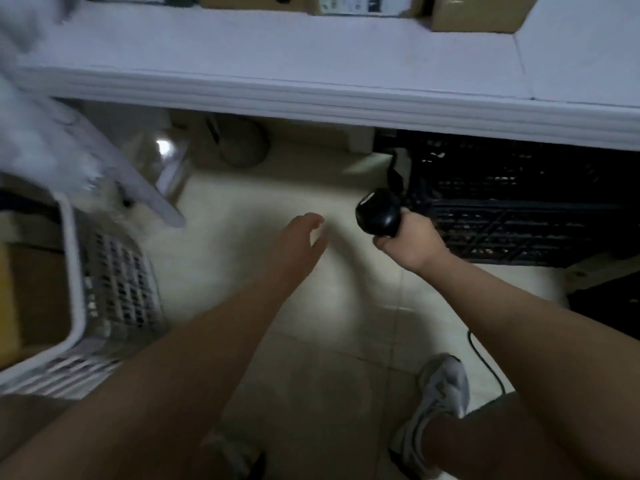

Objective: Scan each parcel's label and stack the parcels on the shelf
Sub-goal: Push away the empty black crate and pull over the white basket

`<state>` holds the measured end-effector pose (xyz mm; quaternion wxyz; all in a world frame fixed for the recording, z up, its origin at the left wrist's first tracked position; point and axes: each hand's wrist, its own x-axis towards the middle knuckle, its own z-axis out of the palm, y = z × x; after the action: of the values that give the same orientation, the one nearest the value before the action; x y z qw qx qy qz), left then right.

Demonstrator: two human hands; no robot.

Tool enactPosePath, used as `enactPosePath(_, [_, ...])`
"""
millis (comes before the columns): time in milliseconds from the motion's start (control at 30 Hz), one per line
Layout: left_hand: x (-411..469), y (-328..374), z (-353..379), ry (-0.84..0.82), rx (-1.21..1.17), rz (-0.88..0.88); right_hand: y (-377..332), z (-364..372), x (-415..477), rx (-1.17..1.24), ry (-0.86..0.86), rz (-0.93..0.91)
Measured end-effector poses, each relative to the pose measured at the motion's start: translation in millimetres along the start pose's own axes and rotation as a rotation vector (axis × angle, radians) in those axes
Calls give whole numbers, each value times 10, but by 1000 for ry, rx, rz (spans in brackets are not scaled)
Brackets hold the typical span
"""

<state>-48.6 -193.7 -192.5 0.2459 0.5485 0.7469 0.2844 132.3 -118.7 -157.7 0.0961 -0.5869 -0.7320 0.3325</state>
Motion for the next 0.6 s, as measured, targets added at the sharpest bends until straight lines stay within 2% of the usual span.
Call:
enactPosePath(200, [-1023,-747,-1057,144,272,-72,-1171,864,-525,334,-252,-74])
enactPosePath(367, [-1678,-1323,-1620,177,423,-168,-1848,1615,-1020,650,-407,105])
enactPosePath(467, [-1974,-1626,-1845,185,520,-180,-2210,2019,-1096,678,-471,143])
enactPosePath(600, [-2293,-2029,-2069,183,589,-308,-2644,2526,-997,592,-493,81])
